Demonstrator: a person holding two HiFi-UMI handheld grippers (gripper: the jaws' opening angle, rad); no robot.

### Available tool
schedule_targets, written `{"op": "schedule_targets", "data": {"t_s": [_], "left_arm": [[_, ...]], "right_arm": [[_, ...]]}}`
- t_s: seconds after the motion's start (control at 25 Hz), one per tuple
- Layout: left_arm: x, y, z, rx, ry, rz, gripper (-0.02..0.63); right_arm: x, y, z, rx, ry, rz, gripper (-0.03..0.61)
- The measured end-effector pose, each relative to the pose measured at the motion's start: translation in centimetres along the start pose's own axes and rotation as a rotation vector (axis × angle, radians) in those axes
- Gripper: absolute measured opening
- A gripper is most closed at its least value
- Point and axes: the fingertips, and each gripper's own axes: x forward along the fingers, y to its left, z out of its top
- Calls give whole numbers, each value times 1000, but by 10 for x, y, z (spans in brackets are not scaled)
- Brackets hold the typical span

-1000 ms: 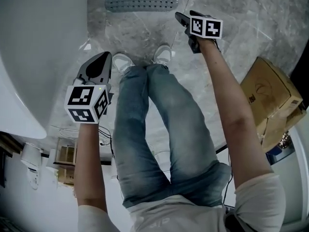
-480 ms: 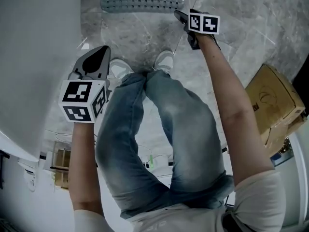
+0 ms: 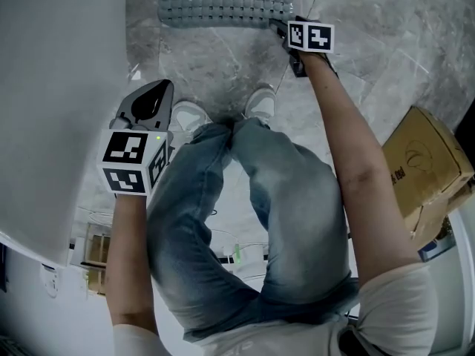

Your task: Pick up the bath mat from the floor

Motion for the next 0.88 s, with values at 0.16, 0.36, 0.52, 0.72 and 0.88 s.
{"op": "schedule_targets", "data": {"t_s": [0.16, 0.36, 0.52, 0.72, 0.88], "left_arm": [[4, 0, -7, 32, 16, -12, 15], [7, 7, -18, 29, 33, -26, 15], [6, 9, -22, 44, 37, -37, 15], [1, 11, -21, 31, 16, -60, 15], [4, 11, -26, 80, 30, -60, 15]], "right_arm": [[8, -5, 0, -7, 2, -43, 357], [10, -3, 0, 7, -17, -82, 360], [10, 3, 1, 4, -36, -54, 360], [9, 6, 6, 66, -65, -14, 356], [7, -1, 5, 106, -68, 0, 251]]}}
